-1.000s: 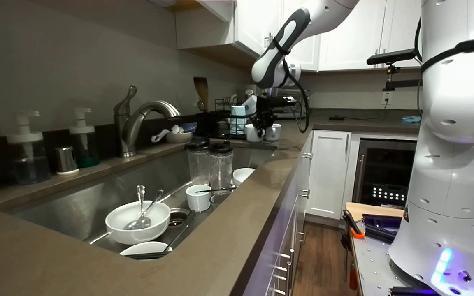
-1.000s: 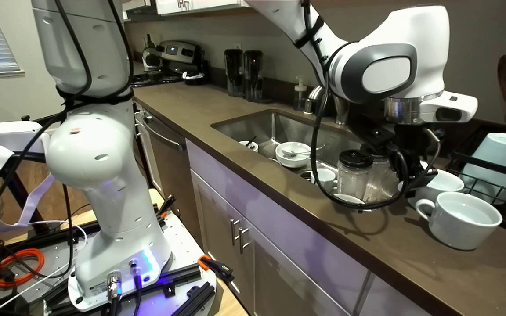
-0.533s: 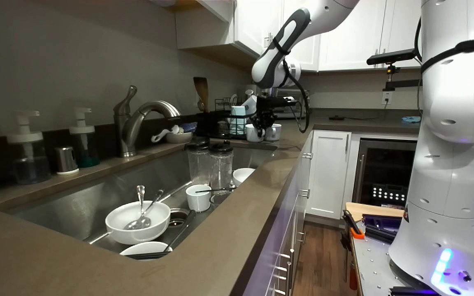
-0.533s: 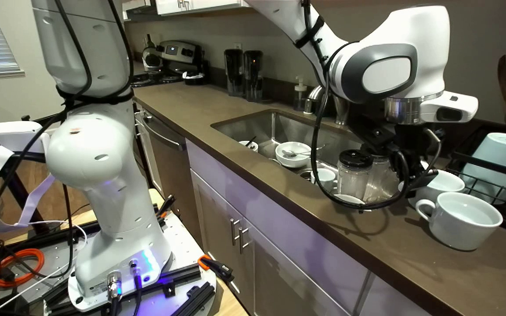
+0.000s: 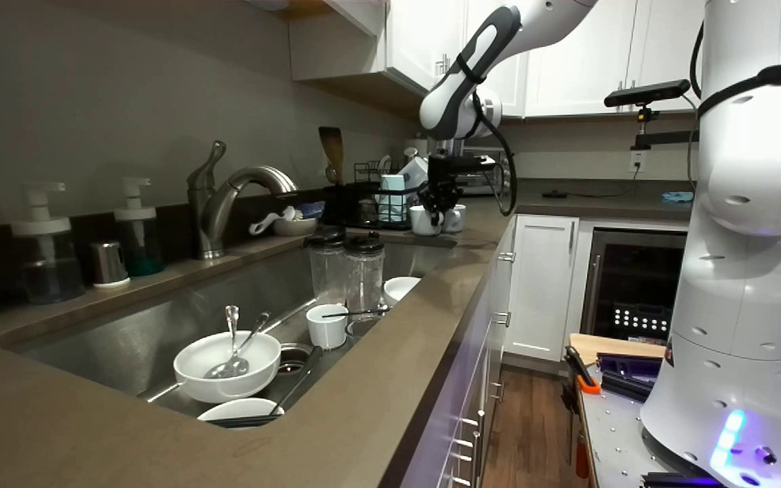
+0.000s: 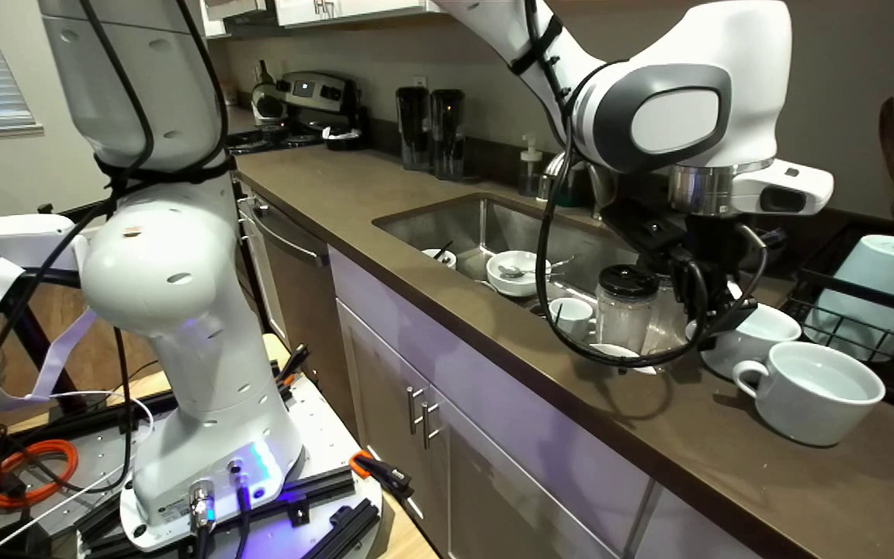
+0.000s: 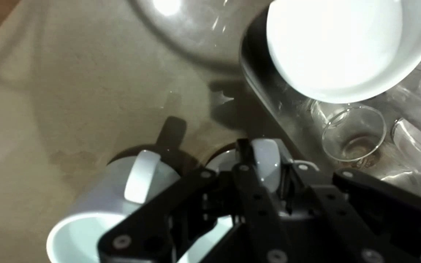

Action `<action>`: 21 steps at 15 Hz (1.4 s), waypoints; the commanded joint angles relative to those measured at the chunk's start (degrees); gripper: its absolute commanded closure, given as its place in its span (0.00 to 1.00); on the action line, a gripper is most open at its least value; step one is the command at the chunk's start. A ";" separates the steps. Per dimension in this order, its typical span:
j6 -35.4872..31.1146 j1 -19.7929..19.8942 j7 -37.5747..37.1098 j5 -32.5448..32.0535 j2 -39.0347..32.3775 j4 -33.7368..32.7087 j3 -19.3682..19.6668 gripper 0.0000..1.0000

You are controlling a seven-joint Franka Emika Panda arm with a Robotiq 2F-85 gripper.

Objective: Pick up the white mug on the left and pour the liquid inside it into the sink then set it down on the left side of the counter

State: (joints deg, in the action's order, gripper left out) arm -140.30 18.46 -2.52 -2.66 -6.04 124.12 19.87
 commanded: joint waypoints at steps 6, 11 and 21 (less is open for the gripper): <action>3.87 0.51 4.50 0.08 5.39 0.61 0.25 0.96; 4.66 0.13 6.82 0.92 5.78 0.26 -0.41 0.96; 2.40 -2.18 5.74 -6.09 13.30 7.26 -3.51 0.96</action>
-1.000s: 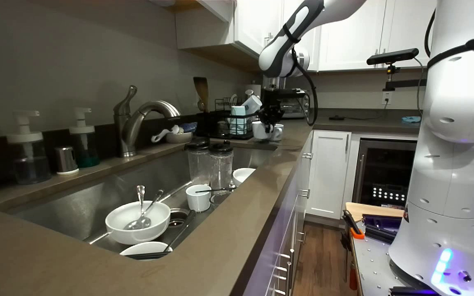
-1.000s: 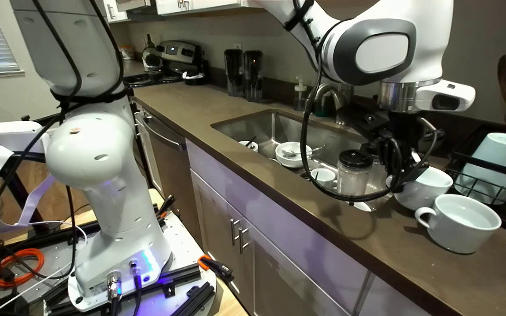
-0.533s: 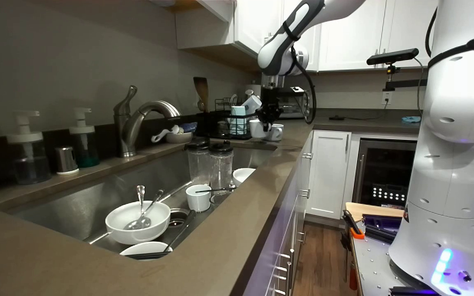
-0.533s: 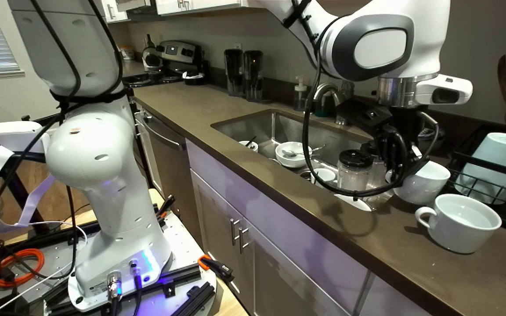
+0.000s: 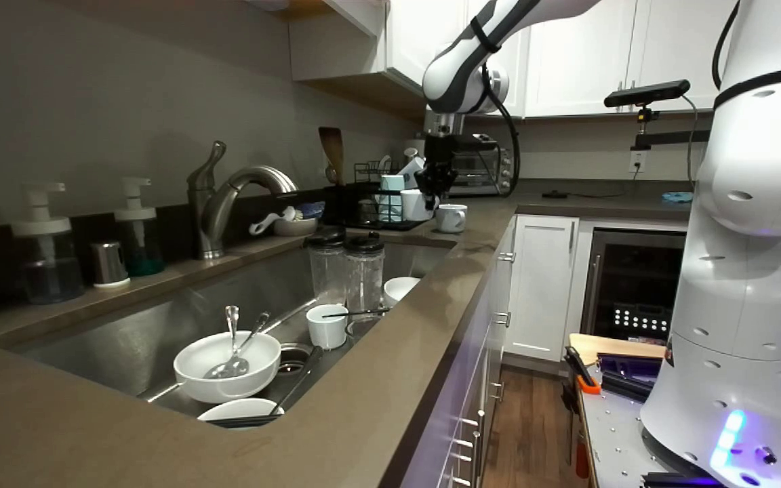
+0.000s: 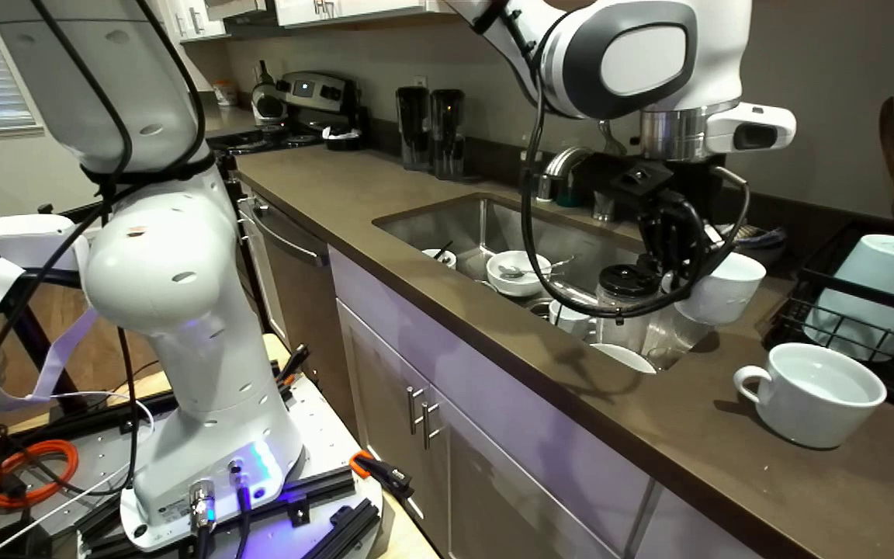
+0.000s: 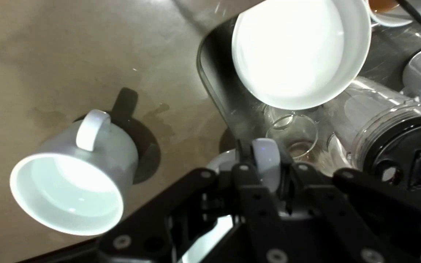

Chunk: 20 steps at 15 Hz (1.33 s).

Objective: Pick up the white mug on the left and pour the liquid inside it into the sink then set it down on the left side of the counter

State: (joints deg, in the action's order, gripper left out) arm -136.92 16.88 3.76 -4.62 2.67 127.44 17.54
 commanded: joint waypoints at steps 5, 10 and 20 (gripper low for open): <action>-2.40 -1.74 -1.07 -13.03 8.35 9.74 -4.16 0.96; 1.36 -4.31 3.03 -14.86 10.89 12.01 -6.94 0.96; 13.77 -11.72 30.49 -10.54 18.10 13.03 -6.41 0.96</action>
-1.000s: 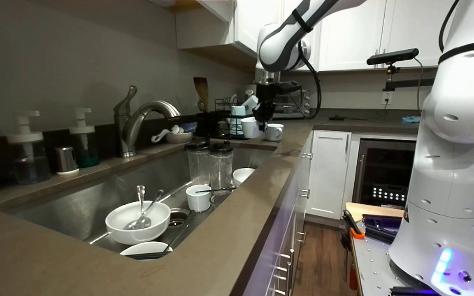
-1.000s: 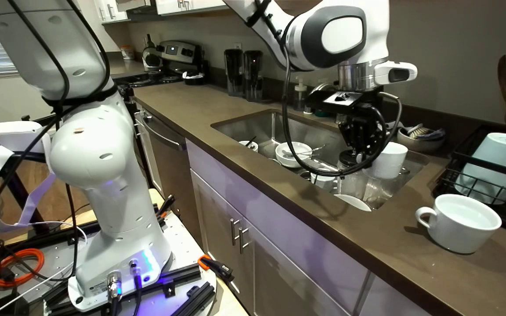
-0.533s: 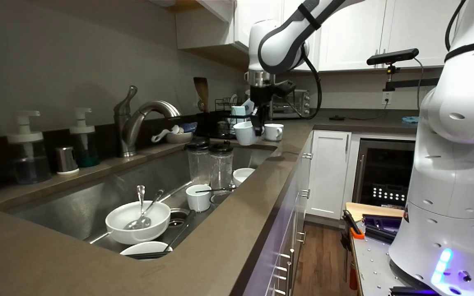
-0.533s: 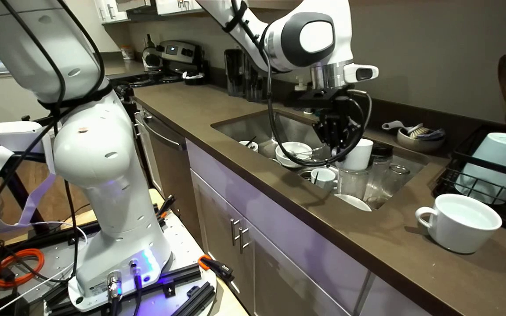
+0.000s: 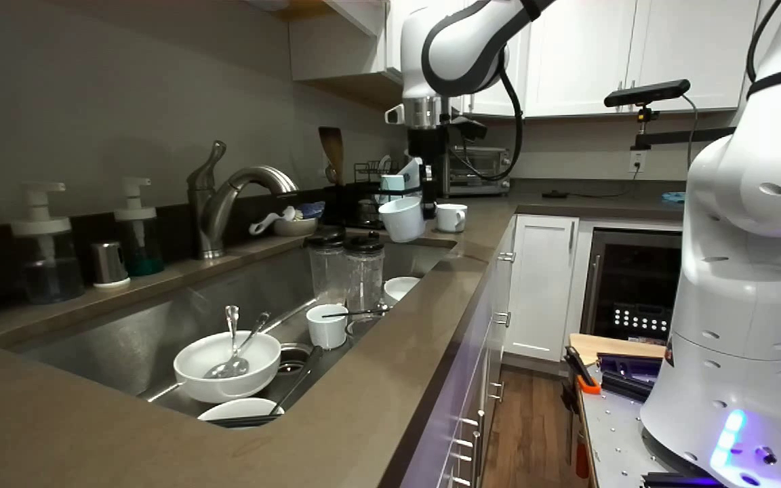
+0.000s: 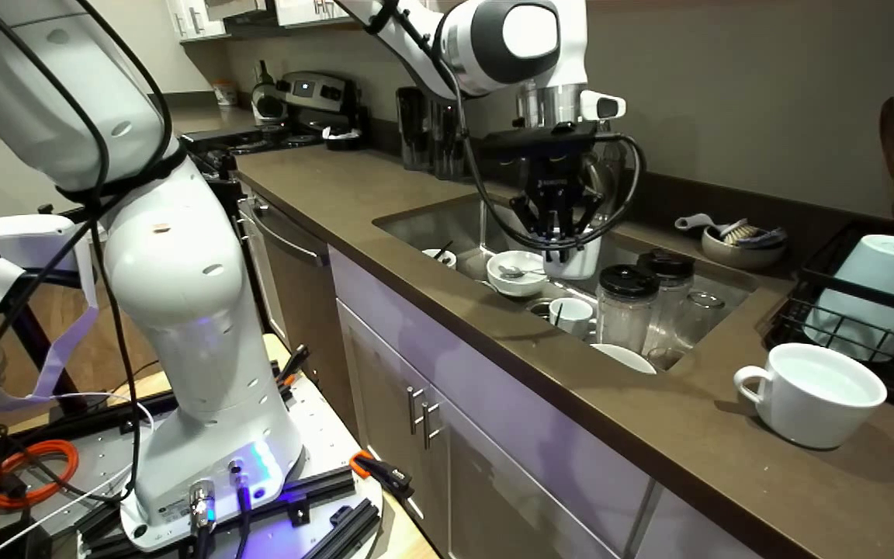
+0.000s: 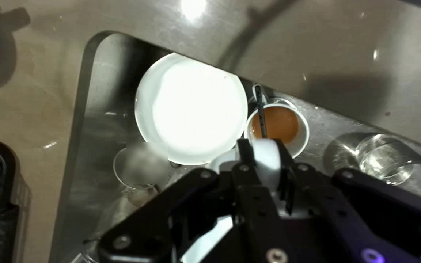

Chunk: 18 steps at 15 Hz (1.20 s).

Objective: Pick up the white mug on the left and pour the liquid inside it into the sink then set it down on the left side of the counter

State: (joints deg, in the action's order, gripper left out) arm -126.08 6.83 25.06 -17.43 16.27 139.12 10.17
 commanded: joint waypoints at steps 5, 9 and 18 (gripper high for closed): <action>2.23 -1.32 6.79 1.20 2.84 1.07 0.57 0.84; 2.23 -1.31 7.00 1.20 2.88 1.22 0.61 0.96; 2.59 -4.31 4.42 -15.00 -0.40 0.31 -8.09 0.96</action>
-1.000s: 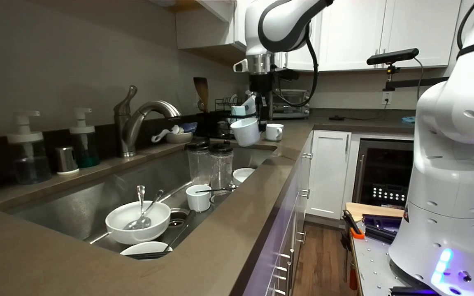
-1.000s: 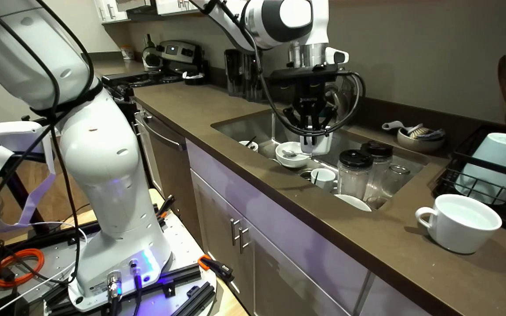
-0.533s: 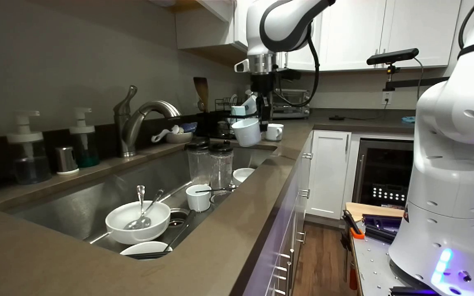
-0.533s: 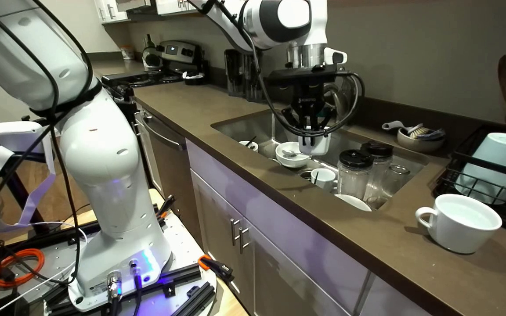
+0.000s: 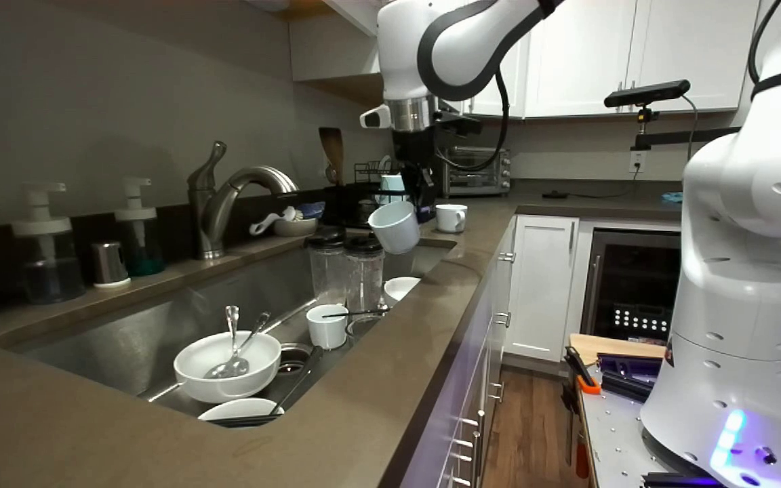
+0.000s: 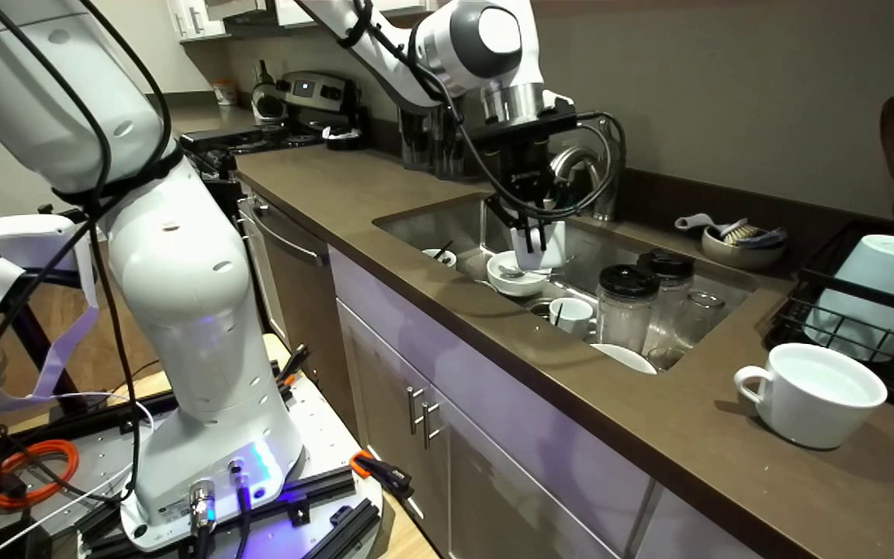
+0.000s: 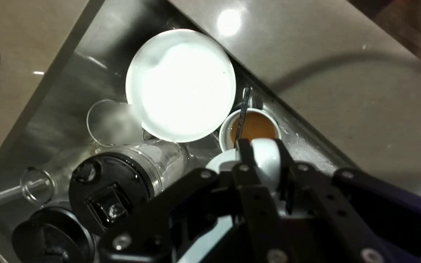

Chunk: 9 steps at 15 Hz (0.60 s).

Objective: Pick up the white mug on the left and pour the liquid inside it into the sink then set it down on the left side of the counter

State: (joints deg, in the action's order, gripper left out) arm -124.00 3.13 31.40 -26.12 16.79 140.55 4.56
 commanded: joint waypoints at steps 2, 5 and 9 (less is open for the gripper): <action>1.20 -0.79 -2.51 -12.11 -2.71 -2.06 -3.97 0.96; 2.04 -0.97 -4.50 -22.37 -4.59 -3.06 -5.00 0.96; 3.11 -2.08 -4.51 -30.96 -7.76 -4.86 -5.09 0.96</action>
State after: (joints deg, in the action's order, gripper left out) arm -123.85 2.00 27.55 -52.12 11.41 138.73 0.14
